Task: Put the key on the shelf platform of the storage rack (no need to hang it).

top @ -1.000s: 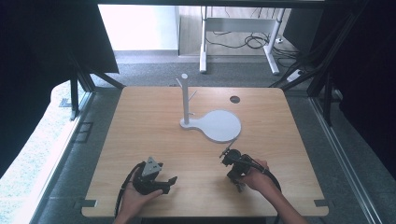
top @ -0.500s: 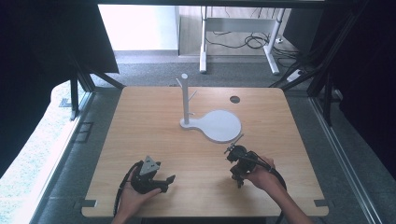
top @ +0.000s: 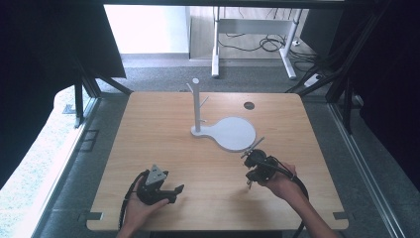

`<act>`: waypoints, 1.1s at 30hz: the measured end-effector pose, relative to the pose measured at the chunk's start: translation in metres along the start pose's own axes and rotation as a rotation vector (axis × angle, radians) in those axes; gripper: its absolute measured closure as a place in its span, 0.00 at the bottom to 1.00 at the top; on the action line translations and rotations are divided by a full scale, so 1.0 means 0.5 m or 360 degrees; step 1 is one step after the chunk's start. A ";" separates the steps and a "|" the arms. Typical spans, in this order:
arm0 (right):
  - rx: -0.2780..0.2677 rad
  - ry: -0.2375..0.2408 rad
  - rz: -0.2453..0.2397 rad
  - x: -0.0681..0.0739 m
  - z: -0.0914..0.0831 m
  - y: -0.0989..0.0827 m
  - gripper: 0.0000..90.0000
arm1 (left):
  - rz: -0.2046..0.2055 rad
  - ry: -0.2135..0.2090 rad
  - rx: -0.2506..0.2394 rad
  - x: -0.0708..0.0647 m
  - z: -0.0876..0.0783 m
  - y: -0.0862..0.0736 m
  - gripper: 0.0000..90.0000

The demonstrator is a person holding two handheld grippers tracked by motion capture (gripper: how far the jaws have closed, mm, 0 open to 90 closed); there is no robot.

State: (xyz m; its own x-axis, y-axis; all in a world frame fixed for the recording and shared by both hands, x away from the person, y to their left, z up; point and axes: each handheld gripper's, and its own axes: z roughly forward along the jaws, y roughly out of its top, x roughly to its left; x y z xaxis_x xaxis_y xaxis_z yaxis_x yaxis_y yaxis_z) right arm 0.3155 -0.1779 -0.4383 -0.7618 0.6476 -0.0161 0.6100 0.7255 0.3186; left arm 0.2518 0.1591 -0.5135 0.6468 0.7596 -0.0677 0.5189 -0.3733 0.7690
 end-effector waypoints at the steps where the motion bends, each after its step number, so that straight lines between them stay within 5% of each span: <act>1: -0.0002 -0.0003 -0.0001 0.000 -0.002 0.001 1.00 | -0.0005 0.0000 0.0001 0.000 0.000 0.000 0.26; 33: -0.0073 -0.0038 -0.0013 -0.025 -0.020 0.057 1.00 | -0.0022 0.0001 -0.0001 0.009 0.001 -0.004 0.26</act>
State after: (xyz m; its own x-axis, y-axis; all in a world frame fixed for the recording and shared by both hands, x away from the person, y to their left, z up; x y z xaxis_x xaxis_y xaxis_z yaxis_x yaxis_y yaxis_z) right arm 0.3400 -0.1676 -0.4197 -0.7610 0.6475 -0.0409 0.5929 0.7197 0.3613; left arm 0.2539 0.1629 -0.5154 0.6393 0.7650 -0.0782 0.5274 -0.3622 0.7685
